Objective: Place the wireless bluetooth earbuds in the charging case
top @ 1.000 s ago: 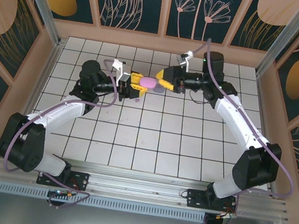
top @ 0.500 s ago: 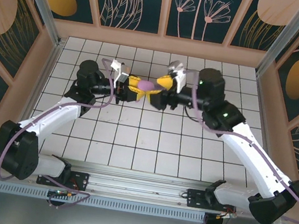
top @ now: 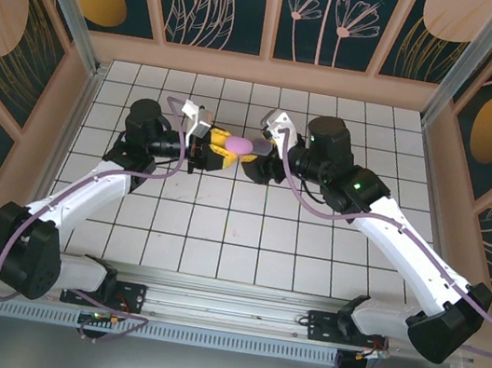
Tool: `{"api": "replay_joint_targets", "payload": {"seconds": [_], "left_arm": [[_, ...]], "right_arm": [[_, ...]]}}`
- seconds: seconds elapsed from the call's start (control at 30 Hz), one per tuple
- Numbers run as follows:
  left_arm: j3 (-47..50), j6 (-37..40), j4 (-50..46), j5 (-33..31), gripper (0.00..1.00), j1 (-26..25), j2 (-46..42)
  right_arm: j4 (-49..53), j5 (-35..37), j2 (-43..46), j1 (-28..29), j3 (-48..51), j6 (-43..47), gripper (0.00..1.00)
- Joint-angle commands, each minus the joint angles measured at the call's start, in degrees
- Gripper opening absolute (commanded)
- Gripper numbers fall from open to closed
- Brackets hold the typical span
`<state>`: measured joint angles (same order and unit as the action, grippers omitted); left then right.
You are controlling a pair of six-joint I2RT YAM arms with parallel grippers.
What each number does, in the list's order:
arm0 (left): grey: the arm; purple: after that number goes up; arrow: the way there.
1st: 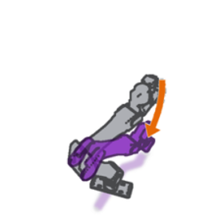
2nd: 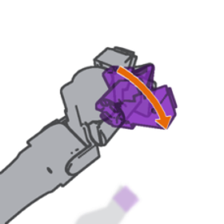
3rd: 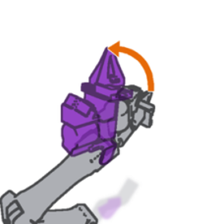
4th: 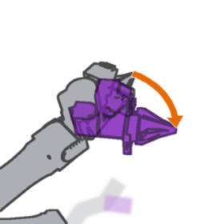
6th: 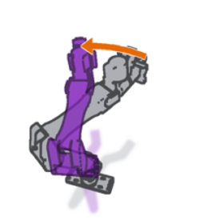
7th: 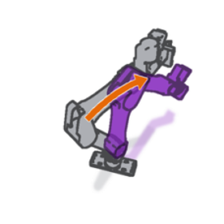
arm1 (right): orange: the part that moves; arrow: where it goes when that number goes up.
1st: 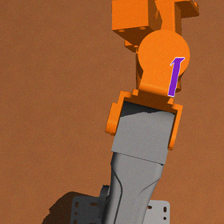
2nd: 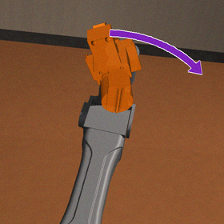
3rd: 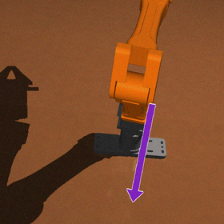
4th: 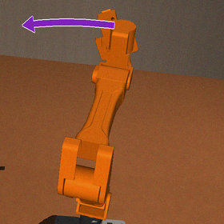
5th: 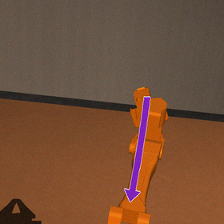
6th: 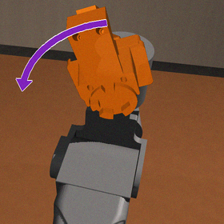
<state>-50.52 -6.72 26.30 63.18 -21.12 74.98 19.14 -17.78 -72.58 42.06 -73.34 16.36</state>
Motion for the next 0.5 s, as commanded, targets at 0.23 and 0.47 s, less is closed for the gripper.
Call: {"api": "replay_joint_targets", "payload": {"seconds": [0.23, 0.47], "left_arm": [[-0.59, 0.92, -0.11, 3.27, 0.15, -0.41, -1.72], [-0.36, 0.92, 0.18, 4.14, 0.15, -0.41, -1.65]], "right_arm": [[0.02, 2.37, -3.83, -0.46, -3.62, -2.18, 0.75], [-1.45, -1.56, -4.06, -6.44, -4.76, -9.97, 0.70]]}}
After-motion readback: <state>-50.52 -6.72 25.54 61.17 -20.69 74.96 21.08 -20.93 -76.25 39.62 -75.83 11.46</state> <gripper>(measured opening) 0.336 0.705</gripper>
